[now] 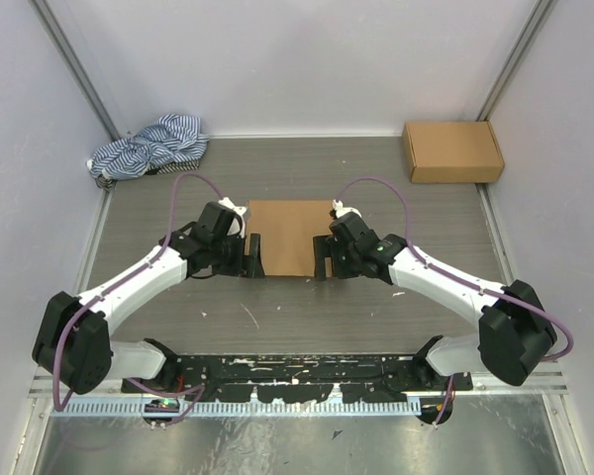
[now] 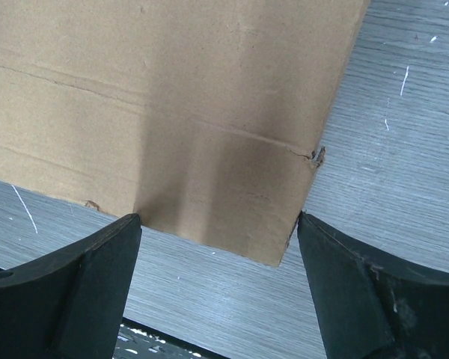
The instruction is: Fold the paper box
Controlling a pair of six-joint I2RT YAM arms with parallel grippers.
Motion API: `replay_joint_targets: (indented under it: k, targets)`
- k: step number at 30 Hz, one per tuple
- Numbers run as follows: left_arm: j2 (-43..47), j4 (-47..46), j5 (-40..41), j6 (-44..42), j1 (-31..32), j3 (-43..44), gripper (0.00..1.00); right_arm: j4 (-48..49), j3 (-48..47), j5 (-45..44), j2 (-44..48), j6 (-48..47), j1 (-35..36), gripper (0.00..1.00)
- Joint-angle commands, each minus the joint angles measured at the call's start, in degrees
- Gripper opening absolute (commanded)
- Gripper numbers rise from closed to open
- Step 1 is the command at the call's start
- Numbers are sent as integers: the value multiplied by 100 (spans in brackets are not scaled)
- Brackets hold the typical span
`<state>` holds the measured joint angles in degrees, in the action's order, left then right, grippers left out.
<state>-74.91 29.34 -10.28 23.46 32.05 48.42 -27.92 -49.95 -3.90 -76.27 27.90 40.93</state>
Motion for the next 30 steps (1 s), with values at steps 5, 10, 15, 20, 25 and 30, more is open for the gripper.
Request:
replay_joint_targets:
  k: [5,10,15,20,25,30]
  targets:
    - [170,166,63,8,51,238,76,89,-304,182,68,127,38,89]
    - [170,120,37,22,64,237,74,115,-320,314,79,141,37,89]
    - [170,178,0,-20,73,283,73,119,-364,390,95,154,34,89]
    - [170,306,35,-77,85,335,72,97,-419,397,73,164,38,88]
    - [170,488,82,-108,127,421,69,86,-459,429,10,159,38,88]
    - [152,913,256,-249,194,662,69,92,-478,438,-62,163,33,88]
